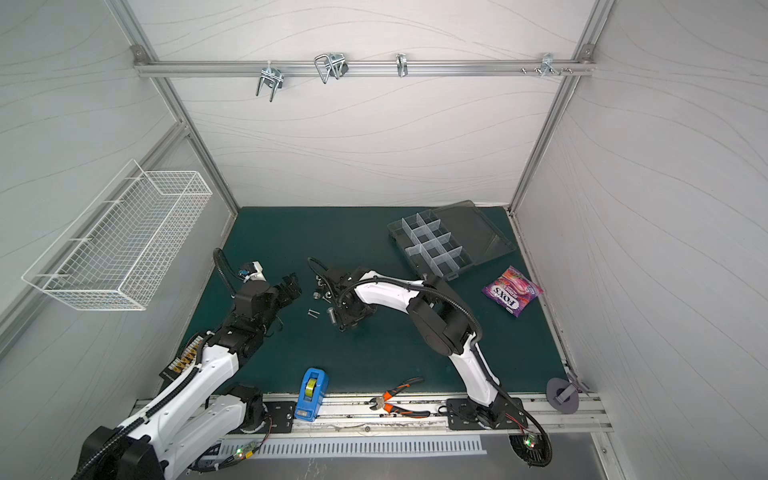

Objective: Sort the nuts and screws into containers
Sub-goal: 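Move the right gripper back over the bolt and nut pile, then grasp a standing silver bolt in the pile with the right gripper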

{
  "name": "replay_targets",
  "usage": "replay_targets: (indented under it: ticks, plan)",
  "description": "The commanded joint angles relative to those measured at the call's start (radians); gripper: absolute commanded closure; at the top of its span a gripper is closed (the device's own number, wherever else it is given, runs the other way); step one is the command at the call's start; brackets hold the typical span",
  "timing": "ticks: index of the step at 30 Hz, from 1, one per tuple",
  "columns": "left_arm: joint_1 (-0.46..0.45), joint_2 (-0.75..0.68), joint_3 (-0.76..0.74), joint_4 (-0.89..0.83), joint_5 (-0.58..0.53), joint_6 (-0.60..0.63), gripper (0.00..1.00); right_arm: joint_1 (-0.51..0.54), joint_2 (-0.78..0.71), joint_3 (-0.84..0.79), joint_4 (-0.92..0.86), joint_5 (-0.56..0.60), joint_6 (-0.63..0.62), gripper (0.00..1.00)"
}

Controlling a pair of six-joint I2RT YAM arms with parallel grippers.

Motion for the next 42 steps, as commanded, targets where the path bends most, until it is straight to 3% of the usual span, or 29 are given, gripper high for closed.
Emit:
replay_targets:
  ticks: [1,20,42]
  plan:
    - [-0.003,-0.002,0.035,0.011,-0.013,-0.022,0.0,0.007,0.037,0.001,-0.019,-0.013,-0.003,0.57]
    - [-0.003,-0.01,0.025,0.019,-0.02,-0.028,0.0,0.006,-0.015,-0.05,-0.039,0.016,-0.022,1.0]
    - [-0.002,-0.022,0.027,0.013,-0.021,-0.027,0.0,-0.052,-0.132,-0.225,-0.069,0.03,-0.026,0.97]
